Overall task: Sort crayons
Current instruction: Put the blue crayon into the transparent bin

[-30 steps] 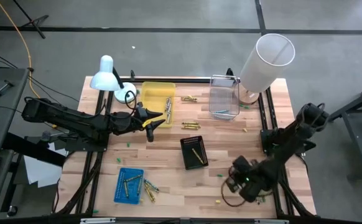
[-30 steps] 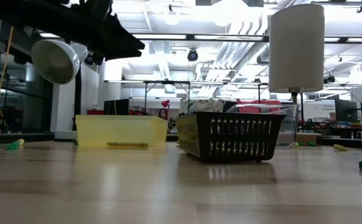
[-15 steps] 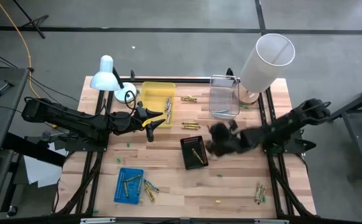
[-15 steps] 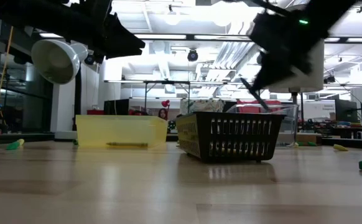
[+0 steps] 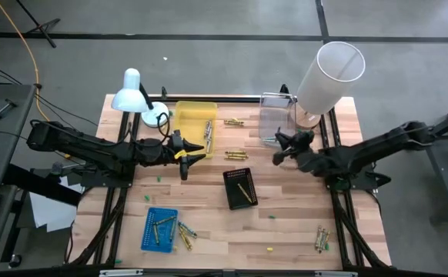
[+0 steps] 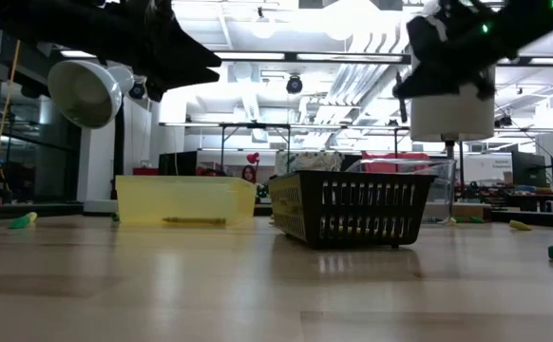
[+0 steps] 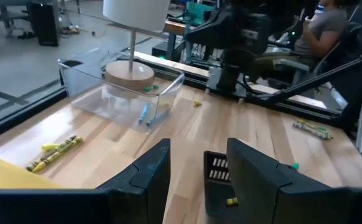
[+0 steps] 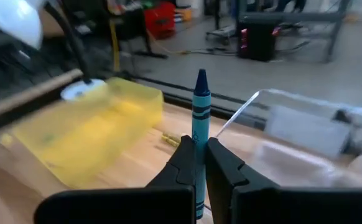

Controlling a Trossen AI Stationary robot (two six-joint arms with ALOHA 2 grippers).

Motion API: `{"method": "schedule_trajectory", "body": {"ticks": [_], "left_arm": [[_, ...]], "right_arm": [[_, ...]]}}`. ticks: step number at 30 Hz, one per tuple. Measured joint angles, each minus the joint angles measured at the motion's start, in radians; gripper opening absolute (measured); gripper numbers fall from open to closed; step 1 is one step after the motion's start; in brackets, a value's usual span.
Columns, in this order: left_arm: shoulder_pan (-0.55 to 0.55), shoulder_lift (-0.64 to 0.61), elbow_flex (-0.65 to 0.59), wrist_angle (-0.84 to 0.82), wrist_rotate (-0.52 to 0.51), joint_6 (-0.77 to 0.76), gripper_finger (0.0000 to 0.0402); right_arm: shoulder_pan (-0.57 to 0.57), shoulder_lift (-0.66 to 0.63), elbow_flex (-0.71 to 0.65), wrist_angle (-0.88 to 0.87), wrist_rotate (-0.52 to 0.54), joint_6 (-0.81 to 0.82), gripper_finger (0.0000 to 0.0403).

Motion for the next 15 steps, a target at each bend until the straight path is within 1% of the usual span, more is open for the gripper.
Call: {"method": "schedule_trajectory", "body": {"ticks": [3, 5, 9, 13, 15], "left_arm": [[0.0, 0.0, 0.0, 0.017, -0.001, -0.002, 0.0147], [0.0, 0.0, 0.0, 0.038, -0.001, -0.001, 0.0147], [0.0, 0.0, 0.0, 0.098, -0.001, 0.023, 0.0147], [0.0, 0.005, 0.0, 0.116, -0.004, 0.076, 0.0147], [0.005, 0.007, 0.0, 0.109, -0.018, 0.099, 0.0147]], "right_arm": [[-0.064, -0.079, -0.114, 0.247, -0.127, -0.106, 0.0], [-0.108, -0.098, -0.154, 0.33, -0.171, -0.161, 0.0], [-0.202, -0.087, -0.164, 0.328, -0.158, -0.187, 0.0], [-0.289, -0.033, -0.164, 0.336, -0.16, -0.188, 0.0], [-0.326, 0.0, -0.165, 0.33, -0.18, -0.188, 0.0]]}}
